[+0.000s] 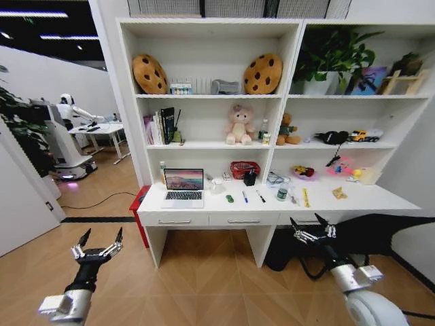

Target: Organize the objects on the table.

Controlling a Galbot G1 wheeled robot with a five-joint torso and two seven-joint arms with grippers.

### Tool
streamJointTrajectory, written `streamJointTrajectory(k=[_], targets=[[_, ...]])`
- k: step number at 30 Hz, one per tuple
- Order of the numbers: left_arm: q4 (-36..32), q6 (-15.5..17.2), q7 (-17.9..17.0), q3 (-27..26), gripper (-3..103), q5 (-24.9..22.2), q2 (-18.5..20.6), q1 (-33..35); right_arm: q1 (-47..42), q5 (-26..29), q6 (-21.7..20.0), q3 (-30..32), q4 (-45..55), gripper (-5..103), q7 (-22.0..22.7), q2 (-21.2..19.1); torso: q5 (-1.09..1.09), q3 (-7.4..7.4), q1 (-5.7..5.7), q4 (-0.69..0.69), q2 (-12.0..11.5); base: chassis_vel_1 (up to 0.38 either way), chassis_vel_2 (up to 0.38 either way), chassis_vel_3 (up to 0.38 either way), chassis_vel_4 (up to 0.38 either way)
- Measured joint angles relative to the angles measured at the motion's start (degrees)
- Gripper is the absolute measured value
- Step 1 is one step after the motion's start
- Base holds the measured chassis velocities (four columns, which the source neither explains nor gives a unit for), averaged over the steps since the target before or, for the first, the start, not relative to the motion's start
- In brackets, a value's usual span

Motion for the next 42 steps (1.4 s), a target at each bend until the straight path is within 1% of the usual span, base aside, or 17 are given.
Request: streamJointTrajectory(k=[7, 14, 24, 28, 32, 42], targets=[[-0.1, -0.1, 0.3, 0.0, 100, -0.4, -0.4, 0.1, -0.5, -0.6, 0.0, -0.4, -0.3, 100, 0.4, 0.6, 0.0, 0.0, 0.0, 0.0, 0.0, 0.0, 0.0, 0.0, 0.0], [0.3, -0.1, 0.2, 0.5, 100, 0.4, -1.0, 0.1, -0.5, -1.0, 0.0, -0.7, -0.4, 100, 0.8, 0.8, 0.0, 0.0, 0.0, 0.0, 0.0, 0.0, 0.0, 0.0, 0.0], [0.8, -0.1, 0.2, 0.3, 100, 0.0, -0.8, -0.2, -1.2, -2.1, -0.1, -0.5, -0.4, 100, 0.1, 0.9, 0.0, 0.0, 0.0, 0.0, 0.0, 0.0, 0.0, 0.0, 0.0], [1.1, -0.3, 0.4, 0.5, 101, 0.1, -0.9, -0.1, -1.4, -2.2, 0.0, -0.4, -0.1, 100, 0.0, 1.4, 0.0, 0.0, 0.0, 0.0, 0.0, 0.0, 0.0, 0.0, 0.0], [1.2, -0.4, 0.6, 0.5, 99, 0.2, -1.1, 0.0, -1.6, -1.5, -0.2, -0.2, 0.5, 100, 0.9, 1.5, 0.0, 0.0, 0.0, 0.0, 0.0, 0.0, 0.0, 0.0, 0.0], [1.2, -0.8, 0.8, 0.8, 98, 0.6, -1.9, 0.3, -2.0, -1.4, -0.2, 0.0, 0.7, 100, 0.8, 1.6, 0.0, 0.0, 0.0, 0.0, 0.0, 0.0, 0.0, 0.0, 0.0]])
